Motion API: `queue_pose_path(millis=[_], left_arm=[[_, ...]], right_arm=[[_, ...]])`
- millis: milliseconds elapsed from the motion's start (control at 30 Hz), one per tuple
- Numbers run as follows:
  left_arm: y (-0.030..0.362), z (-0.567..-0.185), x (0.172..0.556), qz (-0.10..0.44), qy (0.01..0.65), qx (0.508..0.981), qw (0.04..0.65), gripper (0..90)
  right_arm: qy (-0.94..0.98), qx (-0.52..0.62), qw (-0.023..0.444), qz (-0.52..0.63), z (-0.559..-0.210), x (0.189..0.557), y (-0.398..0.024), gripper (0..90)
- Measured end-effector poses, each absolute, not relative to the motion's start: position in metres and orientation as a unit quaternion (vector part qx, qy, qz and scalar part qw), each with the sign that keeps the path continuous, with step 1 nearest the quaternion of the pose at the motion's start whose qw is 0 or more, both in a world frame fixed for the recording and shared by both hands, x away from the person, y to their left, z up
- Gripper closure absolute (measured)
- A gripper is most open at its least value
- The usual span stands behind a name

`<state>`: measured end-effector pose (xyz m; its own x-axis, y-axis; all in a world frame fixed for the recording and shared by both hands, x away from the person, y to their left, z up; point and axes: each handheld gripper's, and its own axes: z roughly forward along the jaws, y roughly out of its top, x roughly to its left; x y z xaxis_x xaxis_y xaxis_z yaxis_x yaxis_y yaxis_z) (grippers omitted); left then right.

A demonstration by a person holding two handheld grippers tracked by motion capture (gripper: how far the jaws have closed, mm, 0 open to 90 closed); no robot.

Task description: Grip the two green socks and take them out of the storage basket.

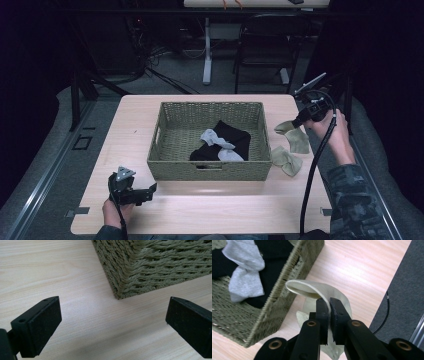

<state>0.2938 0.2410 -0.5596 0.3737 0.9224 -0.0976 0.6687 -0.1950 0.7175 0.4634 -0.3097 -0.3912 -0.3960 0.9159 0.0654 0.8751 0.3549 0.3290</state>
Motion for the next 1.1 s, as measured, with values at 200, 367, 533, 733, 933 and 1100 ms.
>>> queue_pose_path(millis=[200, 367, 533, 733, 933, 1100], left_arm=[[0.24, -0.56, 0.294, 0.181, 0.528, 0.752, 0.35, 0.1], [0.241, -0.56, 0.294, 0.183, 0.529, 0.751, 0.35, 0.1], [0.241, -0.56, 0.294, 0.182, 0.528, 0.752, 0.35, 0.1], [0.241, -0.56, 0.294, 0.181, 0.529, 0.753, 0.348, 0.1], [0.242, -0.56, 0.294, 0.183, 0.529, 0.751, 0.349, 0.1], [0.241, -0.56, 0.294, 0.182, 0.528, 0.753, 0.348, 0.1]], right_arm=[[0.81, 0.561, 0.058, 0.162, -0.414, 0.463, -0.315, 85.8], [0.809, 0.564, 0.055, 0.155, -0.43, 0.466, -0.316, 85.7], [0.808, 0.568, 0.054, 0.147, -0.446, 0.469, -0.313, 85.4], [0.799, 0.581, 0.061, 0.143, -0.468, 0.475, -0.311, 83.3], [0.79, 0.589, 0.068, 0.153, -0.47, 0.47, -0.312, 56.1], [0.788, 0.582, 0.083, 0.183, -0.452, 0.446, -0.315, 32.2]])
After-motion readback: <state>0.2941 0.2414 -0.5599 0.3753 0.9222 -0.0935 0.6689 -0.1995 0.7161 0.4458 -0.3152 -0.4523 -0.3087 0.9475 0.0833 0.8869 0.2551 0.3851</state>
